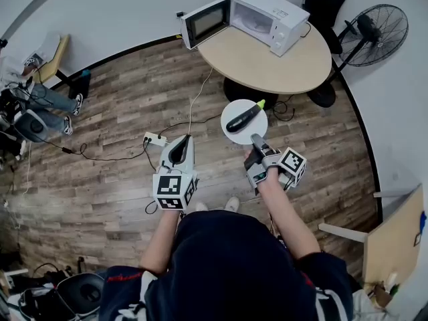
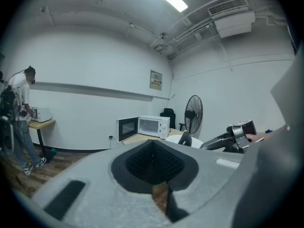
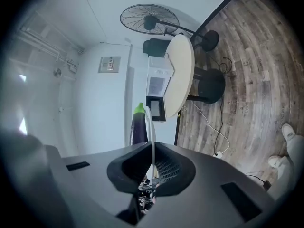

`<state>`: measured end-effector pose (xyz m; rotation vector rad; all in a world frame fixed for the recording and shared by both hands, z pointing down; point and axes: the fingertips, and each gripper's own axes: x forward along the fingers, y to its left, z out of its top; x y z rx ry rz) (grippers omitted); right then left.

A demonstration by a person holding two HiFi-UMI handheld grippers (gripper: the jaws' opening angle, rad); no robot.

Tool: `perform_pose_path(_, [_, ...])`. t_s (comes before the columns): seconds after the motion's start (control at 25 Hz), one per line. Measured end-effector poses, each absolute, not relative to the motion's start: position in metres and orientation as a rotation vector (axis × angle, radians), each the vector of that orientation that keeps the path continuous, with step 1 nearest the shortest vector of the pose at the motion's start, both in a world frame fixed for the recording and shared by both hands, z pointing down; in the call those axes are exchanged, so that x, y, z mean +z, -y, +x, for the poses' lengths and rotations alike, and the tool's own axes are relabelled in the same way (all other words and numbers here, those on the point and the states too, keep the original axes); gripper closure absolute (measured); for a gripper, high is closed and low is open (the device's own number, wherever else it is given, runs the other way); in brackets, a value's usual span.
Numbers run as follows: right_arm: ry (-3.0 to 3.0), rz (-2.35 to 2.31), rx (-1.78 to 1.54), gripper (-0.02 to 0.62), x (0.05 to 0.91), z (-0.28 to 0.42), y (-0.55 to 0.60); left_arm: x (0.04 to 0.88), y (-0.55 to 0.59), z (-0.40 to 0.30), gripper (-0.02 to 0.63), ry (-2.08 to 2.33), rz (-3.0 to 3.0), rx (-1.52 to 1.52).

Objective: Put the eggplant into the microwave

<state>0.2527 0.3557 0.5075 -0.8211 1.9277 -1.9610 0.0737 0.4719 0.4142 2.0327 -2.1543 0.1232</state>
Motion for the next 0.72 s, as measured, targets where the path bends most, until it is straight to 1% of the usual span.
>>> perform_pose_path(0.4, [-1.943, -0.81, -2.007, 0.575, 0.527, 0.275, -0.334, 0.427, -0.453, 0.101, 0.591, 2.16, 2.008, 0.157])
perform_pose_path(0.72, [-1.932, -0.811, -2.038, 0.575, 0.538, 0.272, -0.314, 0.436, -0.438, 0.098, 0.591, 2.155, 1.973, 0.17])
